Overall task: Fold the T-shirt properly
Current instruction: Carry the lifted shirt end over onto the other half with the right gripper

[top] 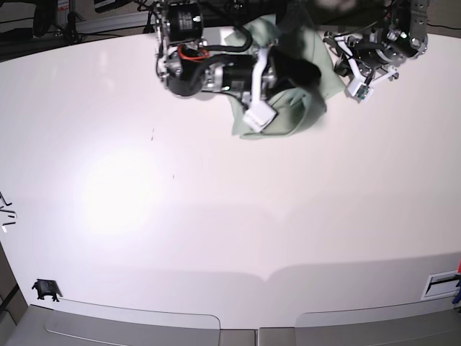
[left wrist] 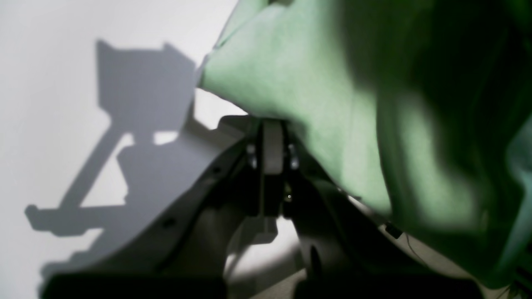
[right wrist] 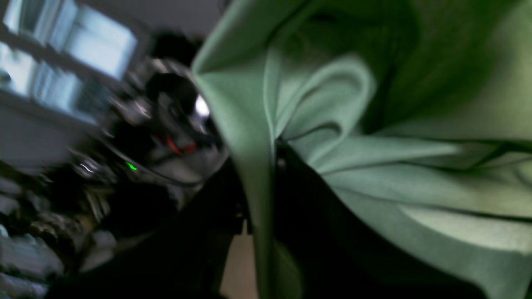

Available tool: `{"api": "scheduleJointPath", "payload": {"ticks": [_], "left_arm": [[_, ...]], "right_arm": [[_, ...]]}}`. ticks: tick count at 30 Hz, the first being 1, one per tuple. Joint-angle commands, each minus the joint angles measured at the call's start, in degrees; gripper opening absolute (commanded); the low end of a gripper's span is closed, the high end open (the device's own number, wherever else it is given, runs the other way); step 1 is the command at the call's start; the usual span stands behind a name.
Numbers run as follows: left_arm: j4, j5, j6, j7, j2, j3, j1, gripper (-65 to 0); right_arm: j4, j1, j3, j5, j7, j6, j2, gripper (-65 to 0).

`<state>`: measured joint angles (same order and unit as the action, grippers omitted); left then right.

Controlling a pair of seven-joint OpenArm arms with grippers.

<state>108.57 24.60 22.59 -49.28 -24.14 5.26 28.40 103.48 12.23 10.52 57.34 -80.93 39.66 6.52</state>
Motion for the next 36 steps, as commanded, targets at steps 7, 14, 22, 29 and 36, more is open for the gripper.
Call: {"api": "scheduleJointPath", "payload": {"ticks": [7, 14, 22, 29, 36], "left_arm": [[0.9, -1.2, -0.1, 1.2, -0.5, 0.4, -0.2, -65.0], [1.2, -0.6, -1.2, 2.4, -0.5, 5.3, -0.3, -65.0], [1.3, 2.6, -1.1, 2.9, -0.5, 11.0, -0.3, -65.0], [1.3, 2.5, -1.1, 3.7, -0.5, 11.0, -0.6, -65.0], [1.3, 2.5, -1.1, 3.7, -0.8, 11.0, -2.5, -52.2]], "right_arm": [[1.0, -0.4, 7.2, -7.1, 3.4, 0.3, 0.6, -65.0], [1.0, 1.0, 7.3, -9.2, 3.7, 0.3, 0.6, -65.0], [1.0, 1.9, 8.3, -5.8, 3.8, 0.3, 0.7, -65.0], [1.0, 1.9, 9.9, -6.4, 5.1, 0.3, 1.0, -65.0], [1.0, 1.9, 10.6, -3.8, 5.0, 0.3, 2.5, -45.3]]}}
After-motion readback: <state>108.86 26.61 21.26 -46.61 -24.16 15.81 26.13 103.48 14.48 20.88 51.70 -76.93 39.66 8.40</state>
